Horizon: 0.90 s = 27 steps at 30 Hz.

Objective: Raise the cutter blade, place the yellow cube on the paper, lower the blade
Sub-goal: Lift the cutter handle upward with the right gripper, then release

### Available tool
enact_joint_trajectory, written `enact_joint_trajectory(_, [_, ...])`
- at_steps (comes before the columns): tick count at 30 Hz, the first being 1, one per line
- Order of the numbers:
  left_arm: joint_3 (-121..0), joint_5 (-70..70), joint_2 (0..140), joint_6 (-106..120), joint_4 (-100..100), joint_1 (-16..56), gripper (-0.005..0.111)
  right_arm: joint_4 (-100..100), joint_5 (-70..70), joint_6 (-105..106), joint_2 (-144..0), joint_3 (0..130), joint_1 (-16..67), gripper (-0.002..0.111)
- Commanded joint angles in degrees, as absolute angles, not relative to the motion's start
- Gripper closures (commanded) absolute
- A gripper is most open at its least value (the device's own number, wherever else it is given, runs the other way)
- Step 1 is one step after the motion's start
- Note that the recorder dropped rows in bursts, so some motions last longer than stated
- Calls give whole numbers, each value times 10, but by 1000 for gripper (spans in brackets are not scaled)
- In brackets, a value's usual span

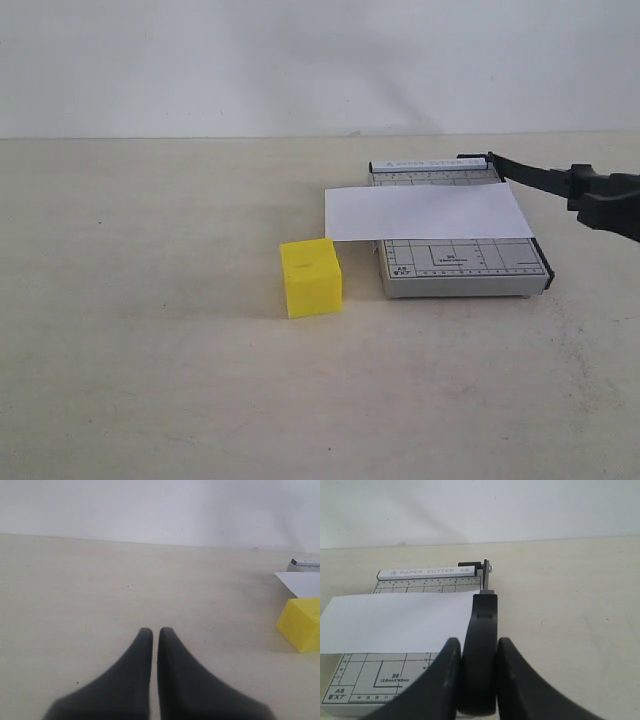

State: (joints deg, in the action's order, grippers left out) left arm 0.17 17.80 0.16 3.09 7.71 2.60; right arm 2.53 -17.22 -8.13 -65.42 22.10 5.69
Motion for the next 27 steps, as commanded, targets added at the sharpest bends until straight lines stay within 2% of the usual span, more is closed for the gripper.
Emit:
enact_joint_trajectory(1, [0,170,0,30,78,26,102,30,-161,-84,-637,225,57,75])
enact_joint_trajectory(3, [0,170,0,30,78,26,102,30,-160,-82,-637,225,57,64])
enact_joint_trajectory(7, [0,170,0,30,78,26,102,30,-145,-72,-615,225,57,54])
enact_joint_trajectory(19, [0,170,0,30,78,26,102,0,274,-122,-337,225,57,54])
enact_joint_trajectory(21, [0,170,0,30,78,26,102,-10,311,-130,-300,225,57,62])
enact_joint_trajectory(24, [0,170,0,30,78,26,102,-9,302,-110,-253,225,57,95])
enact_joint_trajectory(25, [0,170,0,30,78,26,102,-8,288,-94,-240,225,57,108])
enact_joint_trajectory(27, [0,170,0,30,78,26,102,-8,258,-76,-225,225,57,108])
